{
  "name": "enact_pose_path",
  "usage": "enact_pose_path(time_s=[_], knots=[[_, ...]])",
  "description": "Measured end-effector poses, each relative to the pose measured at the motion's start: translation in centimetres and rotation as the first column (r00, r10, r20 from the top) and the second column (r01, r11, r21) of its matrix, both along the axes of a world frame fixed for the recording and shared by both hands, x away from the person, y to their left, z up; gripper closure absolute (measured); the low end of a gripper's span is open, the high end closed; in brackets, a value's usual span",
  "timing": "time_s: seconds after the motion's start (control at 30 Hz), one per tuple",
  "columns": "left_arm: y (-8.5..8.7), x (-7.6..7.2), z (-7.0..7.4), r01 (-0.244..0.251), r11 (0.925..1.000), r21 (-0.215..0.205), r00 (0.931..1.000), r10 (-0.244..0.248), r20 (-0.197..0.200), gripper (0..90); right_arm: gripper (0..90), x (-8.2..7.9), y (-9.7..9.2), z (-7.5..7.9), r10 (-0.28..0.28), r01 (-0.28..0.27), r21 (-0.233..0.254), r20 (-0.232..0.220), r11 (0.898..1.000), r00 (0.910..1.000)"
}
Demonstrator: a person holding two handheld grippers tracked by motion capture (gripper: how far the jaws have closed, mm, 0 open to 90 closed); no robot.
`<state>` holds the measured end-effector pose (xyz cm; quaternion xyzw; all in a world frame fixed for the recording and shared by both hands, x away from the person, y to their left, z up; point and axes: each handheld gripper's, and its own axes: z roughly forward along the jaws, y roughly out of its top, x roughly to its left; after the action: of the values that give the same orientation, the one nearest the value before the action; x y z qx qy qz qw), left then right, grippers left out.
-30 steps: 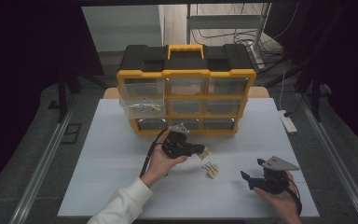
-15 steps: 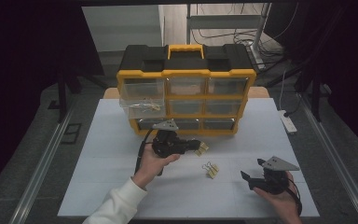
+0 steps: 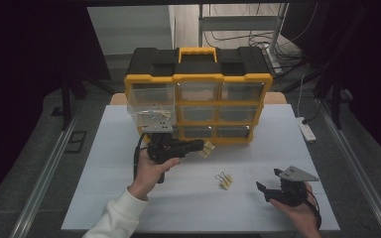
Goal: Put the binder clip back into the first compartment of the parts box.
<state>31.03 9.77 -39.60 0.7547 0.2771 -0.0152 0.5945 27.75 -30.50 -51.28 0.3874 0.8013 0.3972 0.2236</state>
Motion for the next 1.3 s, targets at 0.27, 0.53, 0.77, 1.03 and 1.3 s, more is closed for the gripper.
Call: enact_pose_path(time_s=[0.27, 0.53, 0.77, 1.03, 1.3], knots=[[1.0, -0.8, 1.4, -0.006, 0.9993, -0.036, 0.9993, 0.008, 0.038, 88.6, 17.5, 0.0, 0.0, 0.0, 0.0, 0.0, -0.002, 0.001, 1.0, 1.0], [2.1, -1.4, 2.4, -0.024, 0.9975, -0.066, 0.9976, 0.028, 0.063, 88.6, 17.5, 0.0, 0.0, 0.0, 0.0, 0.0, -0.001, 0.0, 1.0, 1.0], [3.0, -2.1, 3.3, -0.044, 0.9945, -0.095, 0.9937, 0.053, 0.099, 88.6, 17.5, 0.0, 0.0, 0.0, 0.001, -0.001, -0.003, 0.001, 1.0, 1.0], [3.4, -2.4, 4.5, -0.034, 0.9905, -0.133, 0.9911, 0.051, 0.123, 88.6, 17.5, 0.0, 0.0, 0.0, -0.002, 0.002, -0.002, 0.001, 1.0, 1.0], [3.7, -1.9, 5.7, -0.049, 0.9883, -0.144, 0.9885, 0.069, 0.135, 88.6, 17.5, 0.0, 0.0, 0.1, -0.008, 0.008, 0.0, 0.0, 1.0, 1.0]])
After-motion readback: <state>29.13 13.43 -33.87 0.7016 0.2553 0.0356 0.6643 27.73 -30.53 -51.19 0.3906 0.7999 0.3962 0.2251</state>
